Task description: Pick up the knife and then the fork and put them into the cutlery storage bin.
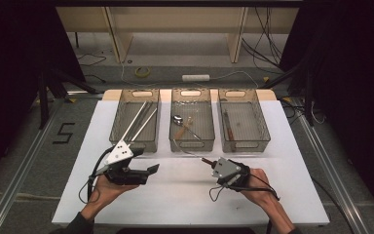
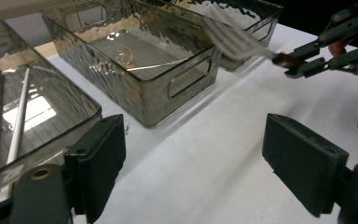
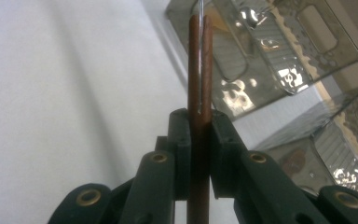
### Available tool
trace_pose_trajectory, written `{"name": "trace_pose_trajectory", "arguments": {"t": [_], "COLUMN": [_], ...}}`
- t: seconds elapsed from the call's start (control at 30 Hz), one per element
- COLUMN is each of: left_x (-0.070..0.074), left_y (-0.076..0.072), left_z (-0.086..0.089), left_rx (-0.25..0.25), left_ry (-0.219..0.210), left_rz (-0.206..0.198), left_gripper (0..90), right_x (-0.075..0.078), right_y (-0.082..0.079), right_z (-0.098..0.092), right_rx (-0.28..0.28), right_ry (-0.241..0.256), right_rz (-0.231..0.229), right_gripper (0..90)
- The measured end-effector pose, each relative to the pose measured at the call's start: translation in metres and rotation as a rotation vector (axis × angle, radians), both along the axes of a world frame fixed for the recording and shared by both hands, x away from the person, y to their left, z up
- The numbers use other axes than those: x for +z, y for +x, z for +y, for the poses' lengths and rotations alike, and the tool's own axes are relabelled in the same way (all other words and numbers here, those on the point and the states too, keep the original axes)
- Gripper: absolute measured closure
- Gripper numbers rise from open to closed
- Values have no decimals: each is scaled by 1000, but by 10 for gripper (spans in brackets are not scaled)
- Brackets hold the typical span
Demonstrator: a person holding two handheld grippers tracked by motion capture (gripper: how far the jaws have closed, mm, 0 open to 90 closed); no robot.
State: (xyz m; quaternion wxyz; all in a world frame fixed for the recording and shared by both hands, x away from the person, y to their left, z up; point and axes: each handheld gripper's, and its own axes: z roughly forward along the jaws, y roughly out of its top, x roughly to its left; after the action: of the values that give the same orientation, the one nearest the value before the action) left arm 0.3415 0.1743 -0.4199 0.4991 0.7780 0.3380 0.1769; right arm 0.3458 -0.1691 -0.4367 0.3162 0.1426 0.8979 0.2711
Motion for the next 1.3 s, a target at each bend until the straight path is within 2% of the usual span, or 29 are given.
{"name": "trace_pose_trajectory", "arguments": {"t": [0.43,0.6,0.93,1.3], "left_x": [-7,-9,-9,-10], "left_y": [-5,-7,-12,-13], "left_z": [10,11,12,13], "left_rx": [39,46,50,60], "left_ry": [8,26,7,13], "left_rz": [-3,-10,-9,-8], "left_gripper": [204,202,190,183], "right_x": [15,23,44,48], "right_y": [19,32,58,89], "right_z": [-21,-32,-56,-69], "right_rx": [-120,-181,-311,-409], "right_ry": [149,233,348,373], "right_rz": [76,121,145,187], "right_gripper": [814,814,813,813]}}
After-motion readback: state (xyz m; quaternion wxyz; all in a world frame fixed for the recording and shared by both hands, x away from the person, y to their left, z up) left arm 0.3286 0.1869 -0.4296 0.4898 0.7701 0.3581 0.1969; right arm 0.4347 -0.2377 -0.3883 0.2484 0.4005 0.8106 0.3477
